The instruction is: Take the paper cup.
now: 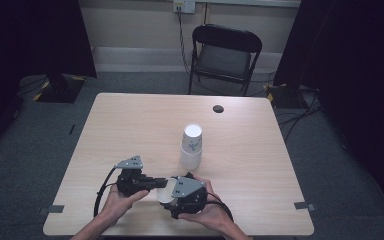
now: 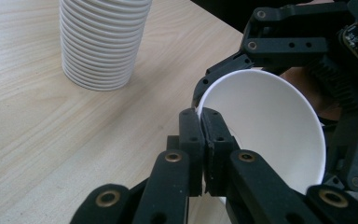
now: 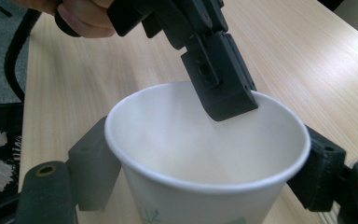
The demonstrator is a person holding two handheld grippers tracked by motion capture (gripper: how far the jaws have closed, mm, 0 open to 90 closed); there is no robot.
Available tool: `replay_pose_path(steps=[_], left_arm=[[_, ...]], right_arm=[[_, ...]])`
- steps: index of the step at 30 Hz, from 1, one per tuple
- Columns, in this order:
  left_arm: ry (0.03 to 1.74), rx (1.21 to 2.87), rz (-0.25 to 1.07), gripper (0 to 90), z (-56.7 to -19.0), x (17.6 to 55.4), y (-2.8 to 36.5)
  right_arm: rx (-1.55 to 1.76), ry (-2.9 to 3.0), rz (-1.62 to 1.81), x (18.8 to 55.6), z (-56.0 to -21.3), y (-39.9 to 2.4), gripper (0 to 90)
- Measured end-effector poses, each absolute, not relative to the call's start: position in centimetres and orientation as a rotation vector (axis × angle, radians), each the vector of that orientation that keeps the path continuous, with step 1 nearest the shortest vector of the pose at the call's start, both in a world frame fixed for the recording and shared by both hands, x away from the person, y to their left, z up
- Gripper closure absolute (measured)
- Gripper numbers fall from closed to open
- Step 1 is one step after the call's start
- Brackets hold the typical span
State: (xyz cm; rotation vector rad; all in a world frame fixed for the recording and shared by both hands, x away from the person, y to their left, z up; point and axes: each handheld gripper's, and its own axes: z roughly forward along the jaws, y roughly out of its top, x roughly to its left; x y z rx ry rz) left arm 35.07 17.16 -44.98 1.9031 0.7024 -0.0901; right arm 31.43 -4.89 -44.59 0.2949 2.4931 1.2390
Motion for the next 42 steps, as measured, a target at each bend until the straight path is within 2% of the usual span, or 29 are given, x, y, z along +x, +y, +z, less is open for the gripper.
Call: replay_pose_path(steps=[6,11,17,21,27,38,42], left_arm=[[0.704,1.911,-0.072,87.4,-44.9,35.0,17.2],[0.698,1.907,-0.045,83.7,-44.7,34.9,17.1],[0.681,1.892,-0.027,78.0,-44.4,34.8,17.3],[0.688,1.898,0.020,63.8,-44.2,34.8,17.5],[0.701,1.888,0.040,52.1,-44.2,34.9,18.0],[0.743,1.902,0.161,38.6,-44.6,35.2,19.3],[0.769,1.926,0.204,36.2,-44.7,35.3,19.8]], right_arm=[[0.298,2.489,1.215,31.3,-44.5,-4.8,25.6],[0.321,2.494,1.256,31.5,-44.4,-5.1,29.5],[0.370,2.489,1.299,31.8,-44.4,-5.6,29.3],[0.415,2.483,1.300,32.1,-44.5,-6.0,29.0],[0.518,2.460,1.322,32.8,-44.5,-7.3,28.6],[0.654,2.399,1.380,33.7,-44.0,-9.6,28.2],[0.689,2.372,1.379,33.8,-43.9,-10.5,28.1]])
